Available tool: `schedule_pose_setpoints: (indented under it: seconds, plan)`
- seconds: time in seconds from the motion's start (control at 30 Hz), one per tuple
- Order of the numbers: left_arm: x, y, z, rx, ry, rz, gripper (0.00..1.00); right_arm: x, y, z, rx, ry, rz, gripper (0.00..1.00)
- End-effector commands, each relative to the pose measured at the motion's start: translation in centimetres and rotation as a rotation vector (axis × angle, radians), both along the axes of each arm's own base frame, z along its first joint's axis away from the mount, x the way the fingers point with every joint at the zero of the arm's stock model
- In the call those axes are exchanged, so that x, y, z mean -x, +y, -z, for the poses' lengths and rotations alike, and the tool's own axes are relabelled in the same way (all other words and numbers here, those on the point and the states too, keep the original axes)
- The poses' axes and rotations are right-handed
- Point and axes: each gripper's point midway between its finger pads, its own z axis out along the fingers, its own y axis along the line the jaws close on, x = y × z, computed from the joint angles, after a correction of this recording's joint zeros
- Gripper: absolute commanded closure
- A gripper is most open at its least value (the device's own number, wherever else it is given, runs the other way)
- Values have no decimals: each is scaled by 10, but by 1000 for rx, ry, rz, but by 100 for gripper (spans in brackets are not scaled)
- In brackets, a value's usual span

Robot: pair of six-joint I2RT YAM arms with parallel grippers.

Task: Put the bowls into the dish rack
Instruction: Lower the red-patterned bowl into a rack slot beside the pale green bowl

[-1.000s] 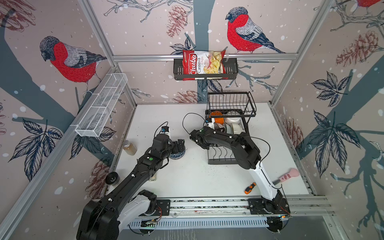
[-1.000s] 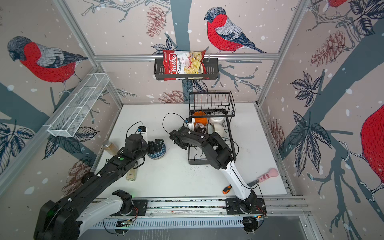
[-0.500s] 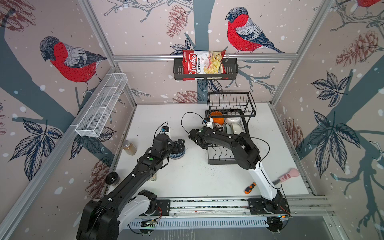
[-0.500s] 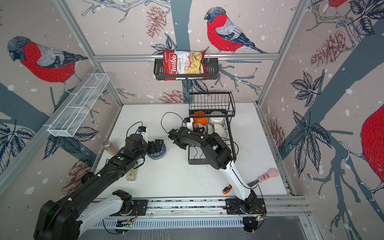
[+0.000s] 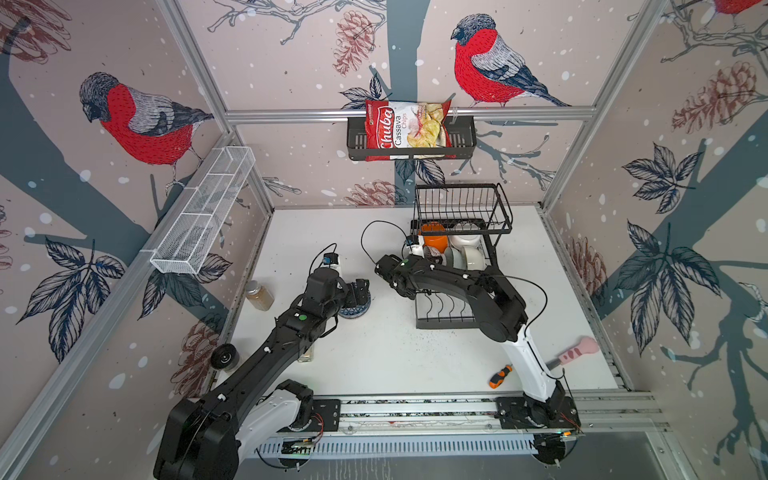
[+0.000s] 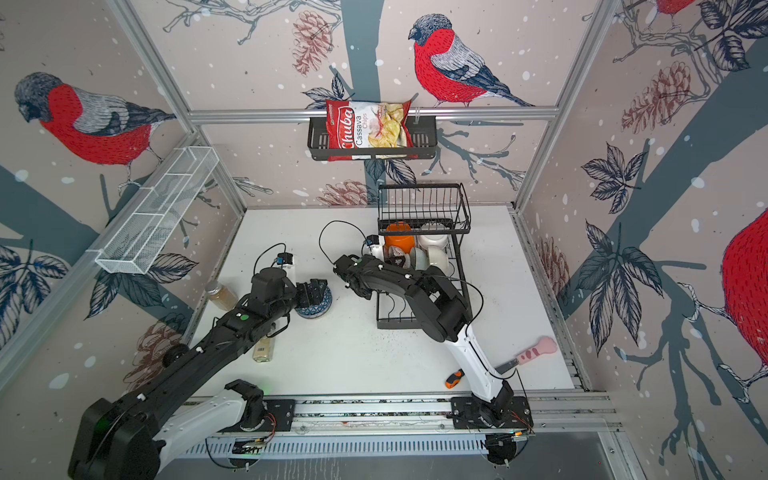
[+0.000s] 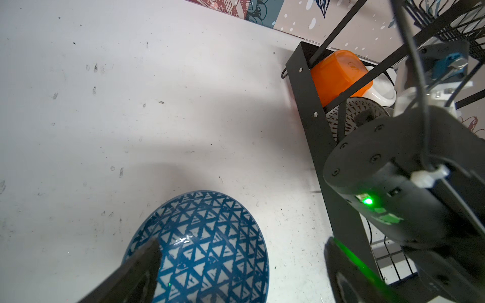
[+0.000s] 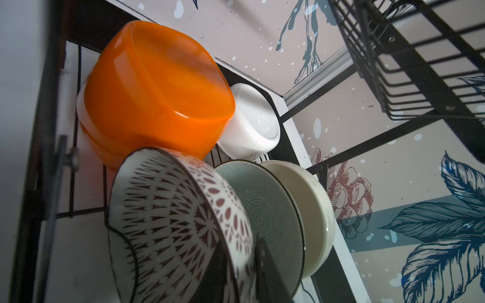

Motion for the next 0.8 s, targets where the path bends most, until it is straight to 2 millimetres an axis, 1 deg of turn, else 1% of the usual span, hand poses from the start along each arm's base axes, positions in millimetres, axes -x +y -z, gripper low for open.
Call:
schedule_pose_setpoints:
  seconds: [0.0,0.07,0.17,0.3,0.43,0.63,0.77]
  plan:
    - [-3,0,-5,6,-25,1,4,1,14,15,-114,58,-23,76]
    - [-3,-1,-5,7,-25,4,4,1,13,15,-121,58,-23,74]
    - [-2,0,-6,5,-25,0,4,1,12,15,-123,62,-23,68]
    - [-2,0,-5,4,-23,1,4,1,10,15,-129,67,-23,61]
    - [-2,0,-6,6,-25,-2,4,1,8,10,-143,65,-25,56]
    - [-2,0,-7,8,-25,-4,4,1,6,-1,-170,50,-38,52]
    - [-2,1,-6,7,-23,-7,4,2,7,-9,-200,44,-52,51]
